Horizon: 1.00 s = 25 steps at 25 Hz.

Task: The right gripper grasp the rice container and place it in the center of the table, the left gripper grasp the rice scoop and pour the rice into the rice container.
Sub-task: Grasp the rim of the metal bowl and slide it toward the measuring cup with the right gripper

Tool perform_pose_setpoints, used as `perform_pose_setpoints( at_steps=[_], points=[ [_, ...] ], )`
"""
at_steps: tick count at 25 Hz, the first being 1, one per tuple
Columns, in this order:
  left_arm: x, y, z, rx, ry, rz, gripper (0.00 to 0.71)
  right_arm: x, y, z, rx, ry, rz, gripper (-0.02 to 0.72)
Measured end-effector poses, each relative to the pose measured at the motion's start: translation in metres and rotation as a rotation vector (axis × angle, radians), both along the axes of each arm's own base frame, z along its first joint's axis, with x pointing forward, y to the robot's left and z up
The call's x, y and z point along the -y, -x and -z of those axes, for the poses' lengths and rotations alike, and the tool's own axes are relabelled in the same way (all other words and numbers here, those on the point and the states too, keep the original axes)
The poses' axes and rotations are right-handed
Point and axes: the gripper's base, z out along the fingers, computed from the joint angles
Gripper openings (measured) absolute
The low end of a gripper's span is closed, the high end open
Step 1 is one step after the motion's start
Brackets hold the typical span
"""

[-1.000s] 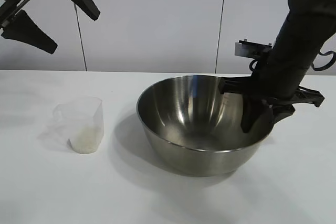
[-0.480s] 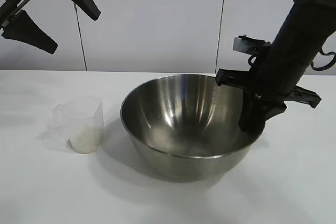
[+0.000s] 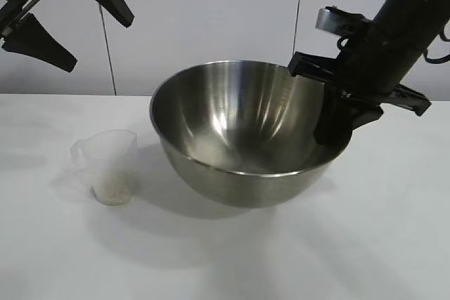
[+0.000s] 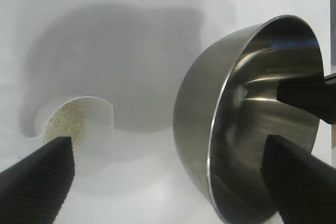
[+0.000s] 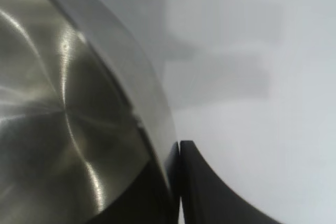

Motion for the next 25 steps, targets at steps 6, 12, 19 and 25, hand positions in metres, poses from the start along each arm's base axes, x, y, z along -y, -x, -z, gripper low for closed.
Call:
perform_pose_setpoints(
  at_steps=[6, 12, 19, 25],
  points=[
    [0.000, 0.000, 0.000, 0.000, 0.000, 0.000, 0.694, -0.024, 0.002, 0.027, -0.044, 0.033, -0.049, 0.011],
    [0.000, 0.000, 0.000, 0.000, 0.000, 0.000, 0.694, -0.023, -0.003, 0.042, -0.053, 0.065, -0.042, 0.010],
    [0.000, 0.000, 0.000, 0.000, 0.000, 0.000, 0.694, -0.024, -0.007, 0.050, -0.059, 0.062, -0.034, 0.026],
    [0.000, 0.000, 0.000, 0.000, 0.000, 0.000, 0.694, -0.030, -0.022, 0.021, -0.052, 0.065, -0.088, 0.477]
  ],
)
